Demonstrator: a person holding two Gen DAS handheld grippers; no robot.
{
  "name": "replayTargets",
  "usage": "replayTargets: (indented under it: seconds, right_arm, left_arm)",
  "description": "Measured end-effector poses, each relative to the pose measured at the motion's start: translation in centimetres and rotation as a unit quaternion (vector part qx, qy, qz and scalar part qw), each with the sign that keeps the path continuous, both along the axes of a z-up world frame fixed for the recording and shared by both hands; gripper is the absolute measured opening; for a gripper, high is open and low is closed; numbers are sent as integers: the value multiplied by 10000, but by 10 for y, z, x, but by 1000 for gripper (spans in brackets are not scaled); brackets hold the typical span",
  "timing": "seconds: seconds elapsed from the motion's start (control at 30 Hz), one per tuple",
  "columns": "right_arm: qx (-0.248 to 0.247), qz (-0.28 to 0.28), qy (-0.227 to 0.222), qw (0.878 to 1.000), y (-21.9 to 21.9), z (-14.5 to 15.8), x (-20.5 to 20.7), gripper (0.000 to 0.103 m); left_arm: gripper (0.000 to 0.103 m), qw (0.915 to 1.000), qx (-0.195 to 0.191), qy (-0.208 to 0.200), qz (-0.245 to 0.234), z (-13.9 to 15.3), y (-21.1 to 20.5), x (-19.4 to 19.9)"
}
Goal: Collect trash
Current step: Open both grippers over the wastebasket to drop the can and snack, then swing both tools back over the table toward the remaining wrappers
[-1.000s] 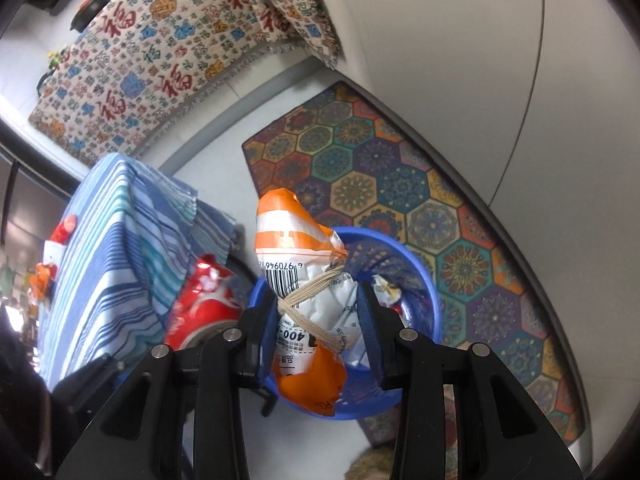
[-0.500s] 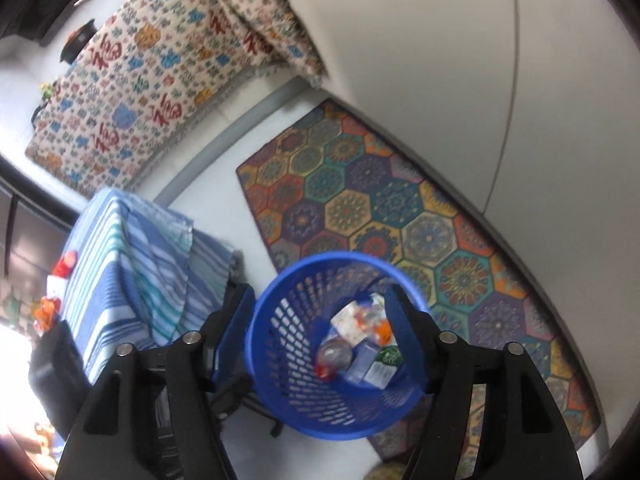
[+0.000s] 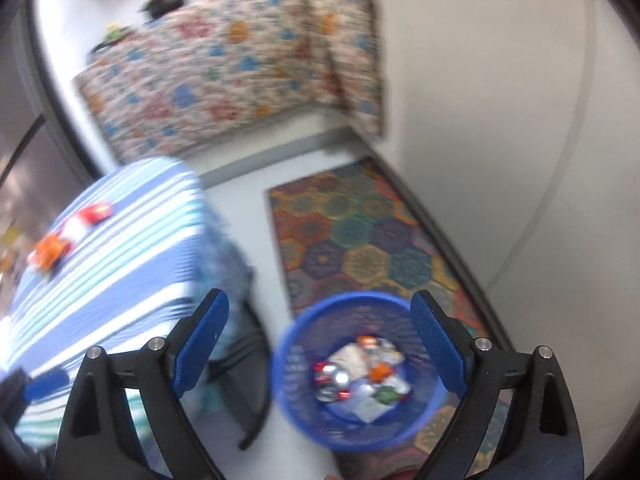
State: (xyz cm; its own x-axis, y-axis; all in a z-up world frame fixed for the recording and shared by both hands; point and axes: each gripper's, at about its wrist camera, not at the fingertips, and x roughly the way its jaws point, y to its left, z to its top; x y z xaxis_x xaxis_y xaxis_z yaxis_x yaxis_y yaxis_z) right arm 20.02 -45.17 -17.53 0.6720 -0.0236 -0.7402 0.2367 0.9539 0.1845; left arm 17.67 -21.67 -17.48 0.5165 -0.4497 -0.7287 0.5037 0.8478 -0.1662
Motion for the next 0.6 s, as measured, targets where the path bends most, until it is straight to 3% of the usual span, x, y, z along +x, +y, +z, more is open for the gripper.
replayTargets:
  seconds: [0.17,0.3,0.4,0.6]
  right_arm:
    - [2,1132,-112,9935,111,10,16,94]
    - [-259,1793,113,9834,192,-4,31,94]
    - [-390,2038,327,9777,227,-18,45,94]
    - [-688,2168,591,9720,252,-42,66,95]
  left_arm:
    - [73,9923,490,76,1136,-12,95,22]
    - [73,9812,739,121,1777,-19,156,39]
    - [73,9772,842,131,1947,-25,181,50]
    - [75,9746,907,206,2038,-40,198,65]
